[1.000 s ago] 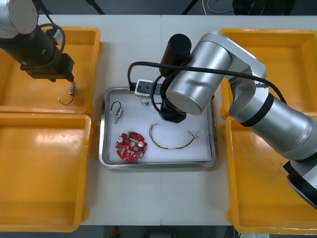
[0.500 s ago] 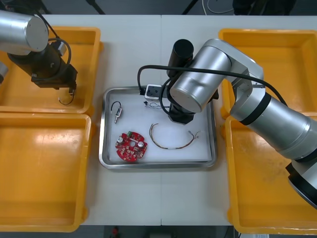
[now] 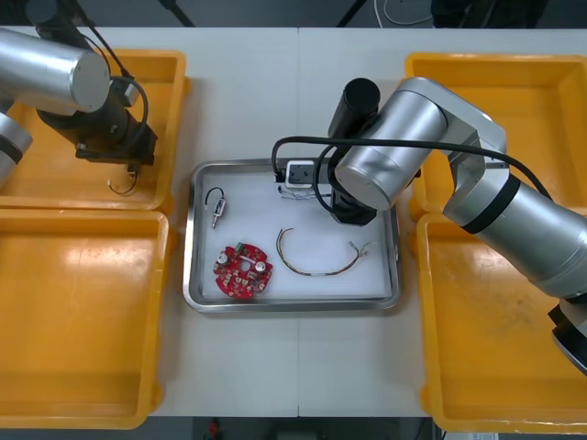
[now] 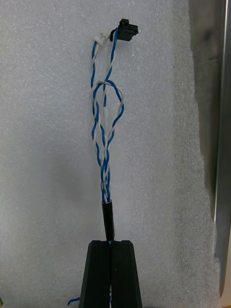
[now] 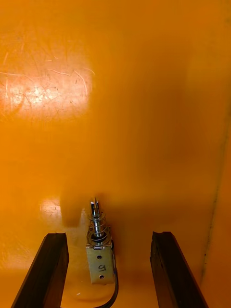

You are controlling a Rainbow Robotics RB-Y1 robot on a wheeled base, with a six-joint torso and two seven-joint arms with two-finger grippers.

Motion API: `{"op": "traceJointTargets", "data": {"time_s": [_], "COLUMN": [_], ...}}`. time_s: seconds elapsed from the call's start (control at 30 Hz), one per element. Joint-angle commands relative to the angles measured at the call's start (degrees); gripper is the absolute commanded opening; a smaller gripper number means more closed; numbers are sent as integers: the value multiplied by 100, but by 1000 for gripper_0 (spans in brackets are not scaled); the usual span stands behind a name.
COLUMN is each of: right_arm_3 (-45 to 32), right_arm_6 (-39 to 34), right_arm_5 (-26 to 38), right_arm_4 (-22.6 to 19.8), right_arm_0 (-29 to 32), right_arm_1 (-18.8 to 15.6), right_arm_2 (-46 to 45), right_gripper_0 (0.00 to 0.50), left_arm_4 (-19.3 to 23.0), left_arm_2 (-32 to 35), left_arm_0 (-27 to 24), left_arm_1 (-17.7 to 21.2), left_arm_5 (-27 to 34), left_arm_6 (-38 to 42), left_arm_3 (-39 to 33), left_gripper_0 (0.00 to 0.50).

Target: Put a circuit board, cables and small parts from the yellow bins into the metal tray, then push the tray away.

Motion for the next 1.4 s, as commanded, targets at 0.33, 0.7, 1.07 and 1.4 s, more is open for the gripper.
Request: {"op": "traceJointTargets", "data": {"time_s": [0.33, 0.7, 1.07, 1.4], "right_arm_3": [-73, -1031, -2077, -2815], "right_arm_6": [-225, -506, -2229, -3477], "right_arm_5": [131, 1678, 2518, 2518], "right_arm_4": [-675, -297, 98, 169], "right_arm_0": [59, 59, 112, 912], "right_arm_1": [21, 206, 241, -322], "right_arm_2": [-563, -1512, -2602, -3279], "right_gripper_0": [500, 500, 500, 500], "left_arm_4": [62, 44, -61, -290], "left_arm_2": [-58, -137, 715, 1436], "left_arm_0": [263, 281, -97, -282], "left_arm_1": [55, 64, 125, 134], "left_arm_5": [-290, -325, 747, 2566], "left_arm_6": [-490, -499, -508, -367], "left_arm_3": [-32, -32, -252, -1632], "left_gripper_0": [500, 0, 0, 0]}}
